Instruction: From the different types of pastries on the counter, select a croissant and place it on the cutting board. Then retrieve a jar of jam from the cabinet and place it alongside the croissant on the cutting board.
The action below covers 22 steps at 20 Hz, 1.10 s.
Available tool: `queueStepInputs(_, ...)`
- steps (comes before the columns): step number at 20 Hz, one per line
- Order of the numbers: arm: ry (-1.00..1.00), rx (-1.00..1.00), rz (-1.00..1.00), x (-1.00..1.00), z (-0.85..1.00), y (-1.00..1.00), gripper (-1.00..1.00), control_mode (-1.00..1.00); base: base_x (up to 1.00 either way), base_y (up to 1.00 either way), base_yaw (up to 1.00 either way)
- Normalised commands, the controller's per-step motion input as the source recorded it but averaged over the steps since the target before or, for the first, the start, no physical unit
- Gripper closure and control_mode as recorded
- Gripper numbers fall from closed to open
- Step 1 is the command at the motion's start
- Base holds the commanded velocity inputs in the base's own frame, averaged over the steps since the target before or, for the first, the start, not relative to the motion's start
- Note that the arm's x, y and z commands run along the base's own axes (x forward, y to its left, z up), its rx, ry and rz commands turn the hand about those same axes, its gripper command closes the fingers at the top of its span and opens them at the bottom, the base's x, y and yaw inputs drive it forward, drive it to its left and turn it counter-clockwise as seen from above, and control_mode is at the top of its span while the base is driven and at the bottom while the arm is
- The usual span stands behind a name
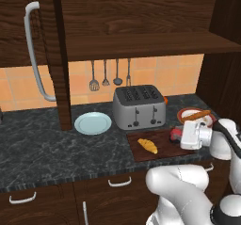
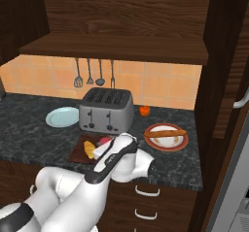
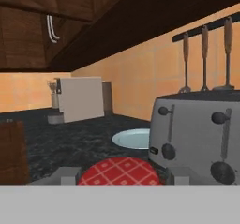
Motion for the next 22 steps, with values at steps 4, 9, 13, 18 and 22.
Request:
queueStepInputs(4, 0.0, -0.01, 0.0, 0.3, 0.0, 0.14, 1.0, -1.0, 0.0, 0.0, 0.0)
queueStepInputs(9, 0.07, -0.03, 0.0, 0.6, -0.21, 0.37, 1.0, -1.0, 0.0, 0.0, 0.0)
queueStepInputs(13, 0.0, 0.01, 0.04, 0.0, -0.32, -0.03, 1.0, -1.0, 0.0, 0.0, 0.0)
queueStepInputs(18, 0.0, 0.05, 0.19, 0.0, -0.95, -0.26, 1.0, -1.0, 0.0, 0.0, 0.0)
queueStepInputs(22, -0.02, 0.01, 0.04, 0.26, -0.1, -0.01, 1.0, -1.0, 0.0, 0.0, 0.0)
